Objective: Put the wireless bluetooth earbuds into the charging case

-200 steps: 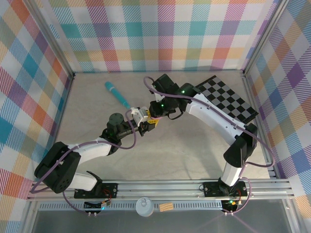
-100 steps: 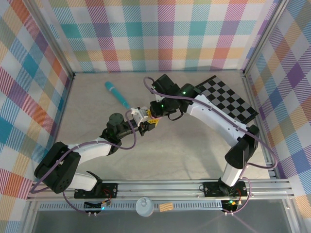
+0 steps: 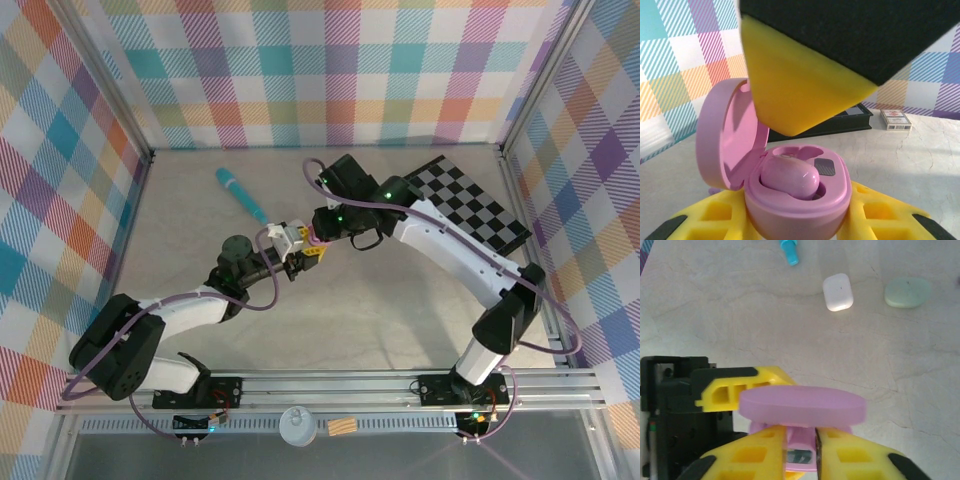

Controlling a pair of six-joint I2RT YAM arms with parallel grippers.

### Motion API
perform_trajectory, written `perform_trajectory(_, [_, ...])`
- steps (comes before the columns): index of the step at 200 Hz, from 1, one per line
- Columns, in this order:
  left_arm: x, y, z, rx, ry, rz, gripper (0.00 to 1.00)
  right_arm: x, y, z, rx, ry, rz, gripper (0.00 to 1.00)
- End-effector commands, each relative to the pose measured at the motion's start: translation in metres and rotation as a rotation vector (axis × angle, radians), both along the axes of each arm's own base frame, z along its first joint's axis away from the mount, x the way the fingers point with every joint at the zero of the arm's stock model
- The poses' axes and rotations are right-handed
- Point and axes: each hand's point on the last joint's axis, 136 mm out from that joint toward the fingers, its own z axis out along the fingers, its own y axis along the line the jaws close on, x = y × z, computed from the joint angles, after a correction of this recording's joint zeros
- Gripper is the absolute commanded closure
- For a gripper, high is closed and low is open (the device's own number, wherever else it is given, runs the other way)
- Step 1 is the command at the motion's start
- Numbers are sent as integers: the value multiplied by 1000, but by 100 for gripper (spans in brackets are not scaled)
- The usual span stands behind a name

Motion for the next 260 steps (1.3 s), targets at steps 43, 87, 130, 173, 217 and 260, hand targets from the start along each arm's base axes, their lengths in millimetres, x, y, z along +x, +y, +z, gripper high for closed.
perform_trajectory(43, [5,37,16,-71,-41,86,68,57,-60,7,146,-93,-193,54])
perform_trajectory(87, [-2,39,25,-90,-47,72,68,137,-94,-69,114,-11,-333,51])
perform_trajectory(130, [-10,43,31,-79,-48,75,68,185,-100,-144,-163,60,-277,55])
perform_trajectory(173, [-18,48,35,-61,-51,79,68,210,-95,-182,-269,81,-231,60])
perform_trajectory(217, [-19,47,35,-52,-48,73,68,225,-87,-204,-309,90,-217,60])
perform_trajectory(260, [-19,48,35,-49,-49,77,68,231,-78,-221,-301,134,-205,63])
